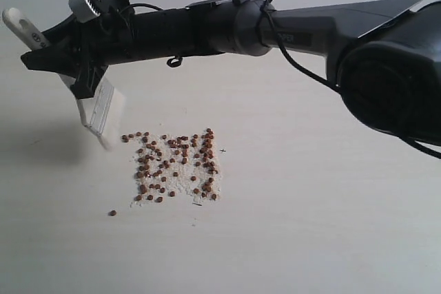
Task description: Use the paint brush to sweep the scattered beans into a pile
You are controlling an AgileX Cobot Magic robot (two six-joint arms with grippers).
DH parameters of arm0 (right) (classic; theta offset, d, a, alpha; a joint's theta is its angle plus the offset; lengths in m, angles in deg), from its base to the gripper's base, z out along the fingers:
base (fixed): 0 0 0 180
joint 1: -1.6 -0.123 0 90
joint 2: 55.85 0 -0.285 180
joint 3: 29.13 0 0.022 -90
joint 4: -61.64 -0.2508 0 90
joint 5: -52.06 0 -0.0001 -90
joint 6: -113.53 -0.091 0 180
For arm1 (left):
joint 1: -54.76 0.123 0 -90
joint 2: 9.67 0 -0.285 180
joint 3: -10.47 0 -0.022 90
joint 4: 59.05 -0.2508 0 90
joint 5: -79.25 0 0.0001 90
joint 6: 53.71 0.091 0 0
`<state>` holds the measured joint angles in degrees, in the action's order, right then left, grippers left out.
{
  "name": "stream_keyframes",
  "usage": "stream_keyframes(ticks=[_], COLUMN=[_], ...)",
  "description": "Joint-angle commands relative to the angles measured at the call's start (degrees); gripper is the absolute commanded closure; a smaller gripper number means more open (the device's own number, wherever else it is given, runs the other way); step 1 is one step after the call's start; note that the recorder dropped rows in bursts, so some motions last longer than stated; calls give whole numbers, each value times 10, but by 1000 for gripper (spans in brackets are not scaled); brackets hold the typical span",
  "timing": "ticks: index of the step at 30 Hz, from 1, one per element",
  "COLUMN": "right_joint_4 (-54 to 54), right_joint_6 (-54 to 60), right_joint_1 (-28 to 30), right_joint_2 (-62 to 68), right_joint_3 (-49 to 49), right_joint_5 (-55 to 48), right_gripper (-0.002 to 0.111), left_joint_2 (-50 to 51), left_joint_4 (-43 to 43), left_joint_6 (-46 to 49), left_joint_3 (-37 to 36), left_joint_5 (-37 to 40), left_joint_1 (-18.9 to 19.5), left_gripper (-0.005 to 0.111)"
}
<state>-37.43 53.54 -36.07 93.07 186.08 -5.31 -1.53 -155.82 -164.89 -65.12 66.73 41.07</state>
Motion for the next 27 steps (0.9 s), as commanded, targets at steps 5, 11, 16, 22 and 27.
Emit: stream_keyframes(ticks=[5, 11, 16, 22, 27], right_joint_4=[-9, -9, -9, -9, 0], right_joint_6=[-1, -19, -21, -48, -98], right_joint_1=[0, 0, 0, 2, 3], right_joint_2=[50, 69, 92, 97, 96], right_joint_3=[80, 107, 113, 113, 113], right_joint_5=[-22, -22, -6, -9, 6], right_gripper=[108, 108, 108, 108, 108], left_joint_2=[-4, -4, -4, -4, -4], left_joint_4=[0, 0, 0, 0, 0], left_joint_6=[0, 0, 0, 0, 0], left_joint_3=[-3, -3, -3, -3, -3], left_joint_5=[2, 2, 2, 2, 2], left_joint_1=[0, 0, 0, 0, 0], left_gripper=[107, 107, 107, 107, 107])
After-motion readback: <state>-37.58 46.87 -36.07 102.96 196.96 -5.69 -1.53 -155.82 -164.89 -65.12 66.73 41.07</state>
